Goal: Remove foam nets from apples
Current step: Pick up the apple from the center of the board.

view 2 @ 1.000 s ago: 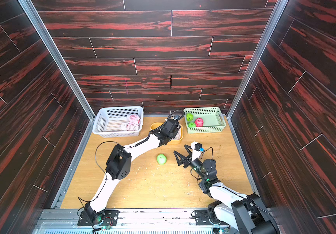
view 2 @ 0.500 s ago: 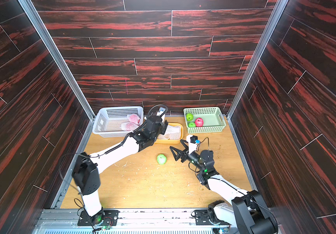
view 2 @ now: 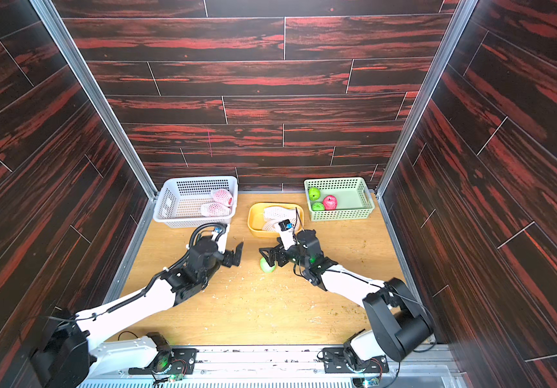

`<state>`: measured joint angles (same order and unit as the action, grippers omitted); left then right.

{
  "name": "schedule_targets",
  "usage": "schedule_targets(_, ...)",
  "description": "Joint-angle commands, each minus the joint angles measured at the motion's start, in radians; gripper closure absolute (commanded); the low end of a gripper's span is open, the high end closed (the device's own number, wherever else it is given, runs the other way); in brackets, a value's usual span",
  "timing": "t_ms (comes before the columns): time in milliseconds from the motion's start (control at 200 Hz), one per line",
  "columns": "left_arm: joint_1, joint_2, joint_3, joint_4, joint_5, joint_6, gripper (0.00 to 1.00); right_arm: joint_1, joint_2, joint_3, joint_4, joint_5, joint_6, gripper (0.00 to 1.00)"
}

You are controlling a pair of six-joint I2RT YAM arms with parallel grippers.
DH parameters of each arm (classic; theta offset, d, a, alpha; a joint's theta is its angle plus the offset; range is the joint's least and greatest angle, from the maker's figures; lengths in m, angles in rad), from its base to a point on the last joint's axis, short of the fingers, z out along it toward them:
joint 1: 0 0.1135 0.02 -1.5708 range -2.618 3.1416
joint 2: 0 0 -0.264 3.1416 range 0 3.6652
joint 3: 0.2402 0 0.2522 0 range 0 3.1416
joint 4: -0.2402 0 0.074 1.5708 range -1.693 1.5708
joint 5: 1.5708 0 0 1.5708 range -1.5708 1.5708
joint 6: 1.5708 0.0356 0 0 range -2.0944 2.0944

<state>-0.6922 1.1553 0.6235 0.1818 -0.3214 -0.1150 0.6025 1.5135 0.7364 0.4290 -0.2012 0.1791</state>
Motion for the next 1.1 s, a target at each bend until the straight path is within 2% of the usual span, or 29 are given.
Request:
schedule_targets(0,-0.005,-0.079,-0.079,-0.005,0.126,-0.041,0.00,0.019,0.089,0.059,-0.101,0.060,-0.052,0.03)
schedule_targets(140,-0.007,-0.082,-0.103,-0.077,0.177,-0.096,0.00,0.029,0.177,0.119,-0.151,0.045,-0.071,0.08)
schedule_targets(326,-0.013,-0.039,-0.116,-0.046,0.206,-0.114,0.00,0.046,0.240,0.160,-0.211,0.050,-0.079,0.08)
schedule_targets(461,-0.013,-0.014,-0.100,-0.036,0.206,-0.106,0.00,0.048,0.289,0.178,-0.244,0.040,-0.080,0.13)
schedule_targets(762,-0.013,0.010,-0.099,-0.035,0.186,-0.101,0.00,0.064,0.286,0.147,-0.246,-0.012,-0.113,0.27)
schedule_targets(947,-0.014,0.038,-0.086,-0.033,0.187,-0.101,0.00,0.072,0.295,0.137,-0.254,-0.010,-0.124,0.29)
schedule_targets(1027,-0.013,0.043,-0.086,-0.022,0.191,-0.101,0.00,0.074,0.288,0.126,-0.239,-0.015,-0.125,0.35)
schedule_targets(1092,-0.013,0.045,-0.088,-0.010,0.190,-0.101,0.00,0.074,0.289,0.127,-0.239,-0.017,-0.128,0.36)
